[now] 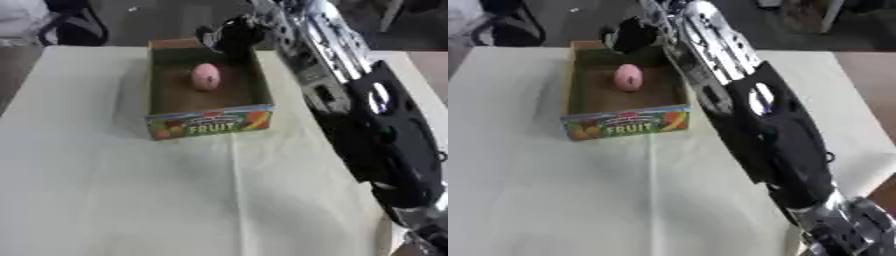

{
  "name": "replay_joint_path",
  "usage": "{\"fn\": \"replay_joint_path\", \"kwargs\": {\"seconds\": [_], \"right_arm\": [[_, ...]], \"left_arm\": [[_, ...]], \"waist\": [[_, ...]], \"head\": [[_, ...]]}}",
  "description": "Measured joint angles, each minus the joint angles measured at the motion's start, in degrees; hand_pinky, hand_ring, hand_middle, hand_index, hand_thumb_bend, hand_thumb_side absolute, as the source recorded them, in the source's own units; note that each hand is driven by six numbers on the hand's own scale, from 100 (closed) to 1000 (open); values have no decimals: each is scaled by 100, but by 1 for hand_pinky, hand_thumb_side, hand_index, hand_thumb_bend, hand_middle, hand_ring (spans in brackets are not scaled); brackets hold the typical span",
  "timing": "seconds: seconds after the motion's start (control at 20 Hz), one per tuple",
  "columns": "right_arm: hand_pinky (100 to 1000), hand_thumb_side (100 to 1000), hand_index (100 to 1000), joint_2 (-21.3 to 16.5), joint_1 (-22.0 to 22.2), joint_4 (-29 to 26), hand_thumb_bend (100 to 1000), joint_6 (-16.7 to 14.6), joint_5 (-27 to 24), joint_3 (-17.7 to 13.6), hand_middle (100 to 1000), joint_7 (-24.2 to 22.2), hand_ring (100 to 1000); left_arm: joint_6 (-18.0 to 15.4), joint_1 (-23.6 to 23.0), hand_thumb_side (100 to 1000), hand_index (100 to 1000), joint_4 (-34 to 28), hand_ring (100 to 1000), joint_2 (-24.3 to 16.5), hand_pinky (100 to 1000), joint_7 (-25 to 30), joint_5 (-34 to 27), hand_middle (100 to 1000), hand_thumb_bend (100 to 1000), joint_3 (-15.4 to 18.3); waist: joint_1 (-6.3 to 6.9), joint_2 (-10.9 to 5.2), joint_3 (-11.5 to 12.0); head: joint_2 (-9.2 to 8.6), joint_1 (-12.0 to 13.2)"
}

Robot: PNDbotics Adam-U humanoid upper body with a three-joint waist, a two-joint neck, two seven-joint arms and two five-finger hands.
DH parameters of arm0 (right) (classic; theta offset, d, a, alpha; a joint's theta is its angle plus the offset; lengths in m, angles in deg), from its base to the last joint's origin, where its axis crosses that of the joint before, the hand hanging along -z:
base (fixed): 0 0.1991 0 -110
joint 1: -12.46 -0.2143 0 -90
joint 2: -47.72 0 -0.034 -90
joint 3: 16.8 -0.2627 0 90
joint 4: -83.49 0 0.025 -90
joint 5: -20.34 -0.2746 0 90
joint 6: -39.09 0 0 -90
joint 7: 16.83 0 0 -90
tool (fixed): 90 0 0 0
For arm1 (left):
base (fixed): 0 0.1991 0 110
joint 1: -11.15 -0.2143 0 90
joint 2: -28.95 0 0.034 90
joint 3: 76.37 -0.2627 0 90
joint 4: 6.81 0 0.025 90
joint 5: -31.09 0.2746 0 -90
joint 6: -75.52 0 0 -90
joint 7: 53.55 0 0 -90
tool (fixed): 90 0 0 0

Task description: Pick up objects on the table and place them in the box.

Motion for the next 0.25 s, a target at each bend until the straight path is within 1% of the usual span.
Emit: {"fn": "replay_joint_path", "kwargs": {"seconds": [0.15, 0.25], "right_arm": [[688, 411, 786, -120, 333, -731, 399, 130, -259, -126, 571, 174, 809], [674, 448, 776, -135, 474, -1002, 394, 122, -436, -207, 576, 401, 805]], "left_arm": [[-9, 10, 669, 759, 0, 622, 0, 592, -15, 0, 596, 100, 2], [-9, 19, 668, 759, 0, 622, -1, 592, -24, 0, 596, 100, 2]], "waist": [[6, 0, -38], [27, -5, -58]], "head": [[0, 30], [1, 49]]}}
